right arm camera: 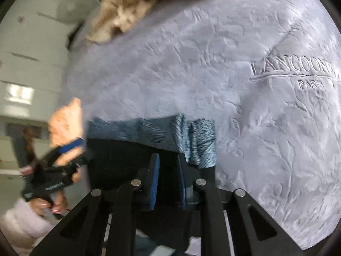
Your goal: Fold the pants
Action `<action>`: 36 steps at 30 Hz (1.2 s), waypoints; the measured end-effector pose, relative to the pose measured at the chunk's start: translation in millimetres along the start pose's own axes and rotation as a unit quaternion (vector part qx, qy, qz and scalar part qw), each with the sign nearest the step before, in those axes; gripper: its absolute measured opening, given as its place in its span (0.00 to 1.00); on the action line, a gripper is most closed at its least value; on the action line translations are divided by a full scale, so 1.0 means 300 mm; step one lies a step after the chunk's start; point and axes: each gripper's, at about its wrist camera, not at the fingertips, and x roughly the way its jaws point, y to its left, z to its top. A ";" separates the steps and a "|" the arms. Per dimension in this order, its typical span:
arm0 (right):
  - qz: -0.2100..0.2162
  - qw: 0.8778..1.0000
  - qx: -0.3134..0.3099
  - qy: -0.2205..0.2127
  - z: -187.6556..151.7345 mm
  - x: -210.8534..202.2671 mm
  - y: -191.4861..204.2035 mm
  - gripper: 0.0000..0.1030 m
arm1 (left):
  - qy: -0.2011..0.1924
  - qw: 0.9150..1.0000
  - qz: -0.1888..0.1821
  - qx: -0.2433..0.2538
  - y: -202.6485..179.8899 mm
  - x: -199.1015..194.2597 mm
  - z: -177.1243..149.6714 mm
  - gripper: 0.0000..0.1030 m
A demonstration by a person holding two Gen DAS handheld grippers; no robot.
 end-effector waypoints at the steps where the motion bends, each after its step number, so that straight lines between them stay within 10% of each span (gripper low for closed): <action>1: -0.010 1.000 0.006 0.005 0.010 0.042 -0.005 0.18 | 0.004 1.000 0.011 -0.008 0.006 0.016 -0.001 0.81; 27: 0.016 0.999 0.012 0.033 -0.051 0.013 -0.058 0.25 | 0.056 0.995 0.080 -0.026 -0.101 -0.085 -0.121 1.00; 36: -0.033 0.997 -0.061 0.043 -0.130 -0.037 0.011 0.84 | 0.029 0.993 0.102 -0.059 -0.170 -0.182 -0.157 1.00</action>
